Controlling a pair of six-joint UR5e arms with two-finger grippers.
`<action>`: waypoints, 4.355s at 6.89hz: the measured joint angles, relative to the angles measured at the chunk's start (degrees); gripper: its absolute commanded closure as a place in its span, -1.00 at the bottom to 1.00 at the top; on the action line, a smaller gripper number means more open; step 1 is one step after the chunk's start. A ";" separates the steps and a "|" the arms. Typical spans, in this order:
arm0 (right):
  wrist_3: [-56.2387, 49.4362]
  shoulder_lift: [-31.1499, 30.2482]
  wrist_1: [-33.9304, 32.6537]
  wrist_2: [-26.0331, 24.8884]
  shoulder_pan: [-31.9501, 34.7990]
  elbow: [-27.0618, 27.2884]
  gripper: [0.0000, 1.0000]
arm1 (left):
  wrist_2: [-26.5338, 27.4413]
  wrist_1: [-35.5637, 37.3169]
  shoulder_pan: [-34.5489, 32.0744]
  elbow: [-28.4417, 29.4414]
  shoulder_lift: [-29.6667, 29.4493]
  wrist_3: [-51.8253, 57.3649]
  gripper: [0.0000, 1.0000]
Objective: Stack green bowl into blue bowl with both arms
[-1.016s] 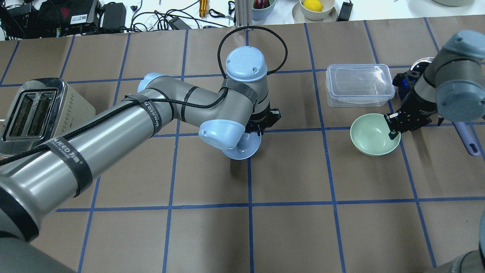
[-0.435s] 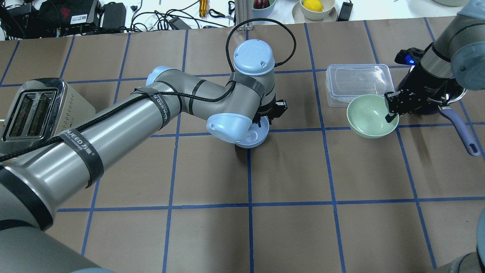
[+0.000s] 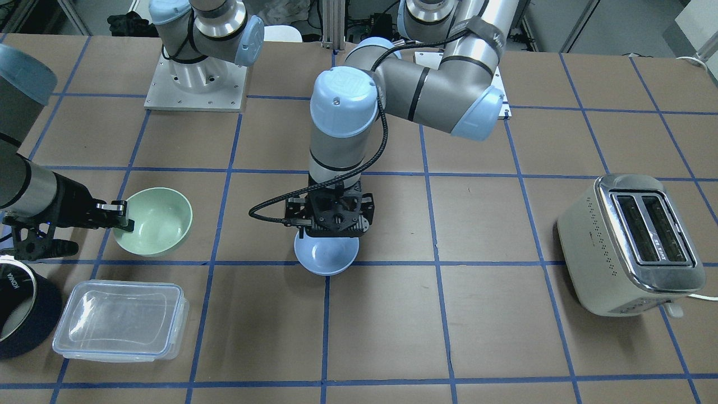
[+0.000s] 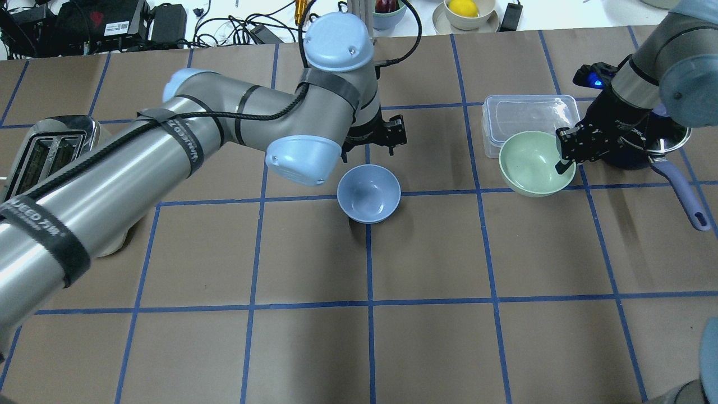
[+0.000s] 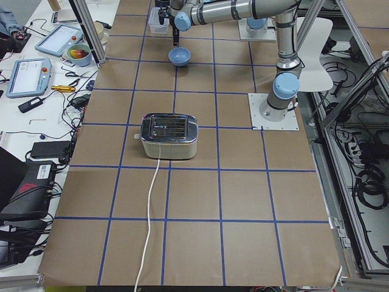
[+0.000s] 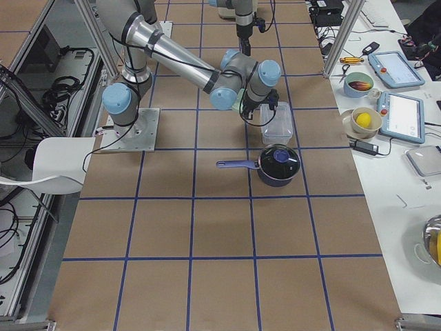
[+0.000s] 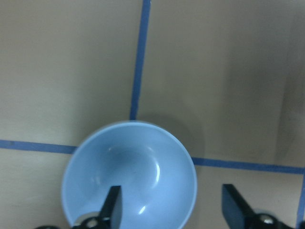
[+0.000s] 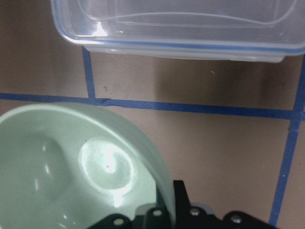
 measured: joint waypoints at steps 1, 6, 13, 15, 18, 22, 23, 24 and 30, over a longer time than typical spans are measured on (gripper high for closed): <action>4.45 -0.01 0.20 0.97 4.08 -1.50 1.00 | -0.09 -5.90 4.12 0.03 3.76 7.68 -1.00; 23.41 2.99 -8.67 7.40 25.40 -2.26 1.00 | 0.02 -28.37 21.01 -0.49 22.68 30.53 -1.00; 25.03 5.73 -23.47 9.00 27.98 5.52 -0.98 | 2.19 -24.29 22.28 0.90 22.77 30.97 -1.00; 25.08 5.25 -23.37 8.46 27.63 5.34 -1.00 | 3.17 -24.01 22.28 0.56 22.60 30.62 -1.00; 24.99 0.36 -12.43 5.37 23.44 -0.83 -1.00 | 3.44 -23.98 22.27 0.56 22.55 30.33 -1.00; 24.03 -9.56 11.73 -5.71 14.93 -11.52 -1.00 | 3.64 -24.22 22.22 0.27 22.66 30.22 -1.00; 23.81 -12.09 14.55 -6.54 14.11 -11.75 -1.00 | 3.66 -24.34 22.20 0.27 22.67 30.22 -1.00; 23.83 -13.52 15.72 -7.14 13.79 -11.82 -1.00 | 3.67 -24.42 22.19 0.30 22.66 30.20 -1.00; 24.27 -14.71 15.66 -12.13 15.95 -12.42 -1.00 | 2.61 -26.15 23.28 1.64 22.50 30.13 -1.00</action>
